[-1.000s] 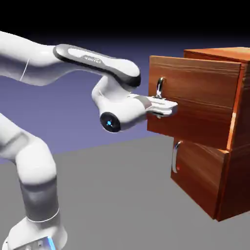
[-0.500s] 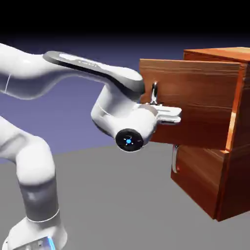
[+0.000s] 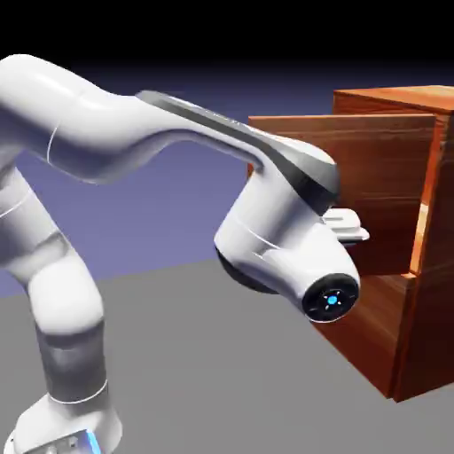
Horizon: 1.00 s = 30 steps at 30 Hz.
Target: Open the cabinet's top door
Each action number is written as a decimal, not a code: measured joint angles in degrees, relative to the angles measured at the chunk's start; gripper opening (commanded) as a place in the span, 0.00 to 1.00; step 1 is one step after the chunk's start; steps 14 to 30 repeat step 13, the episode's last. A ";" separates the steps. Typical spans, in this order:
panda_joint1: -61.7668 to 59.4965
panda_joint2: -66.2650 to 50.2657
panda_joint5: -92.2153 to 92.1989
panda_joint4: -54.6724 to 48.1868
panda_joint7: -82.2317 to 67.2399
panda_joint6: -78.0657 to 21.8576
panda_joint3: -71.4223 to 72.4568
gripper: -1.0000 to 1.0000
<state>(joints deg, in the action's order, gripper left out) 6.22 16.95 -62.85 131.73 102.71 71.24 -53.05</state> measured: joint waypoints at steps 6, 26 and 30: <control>1.64 -12.31 -0.16 -9.15 -4.60 -14.53 -6.12 0.00; -3.70 -26.77 -1.54 -19.69 -10.76 -29.98 -6.42 1.00; -3.70 -26.77 -1.54 -19.69 -10.76 -29.98 -6.42 1.00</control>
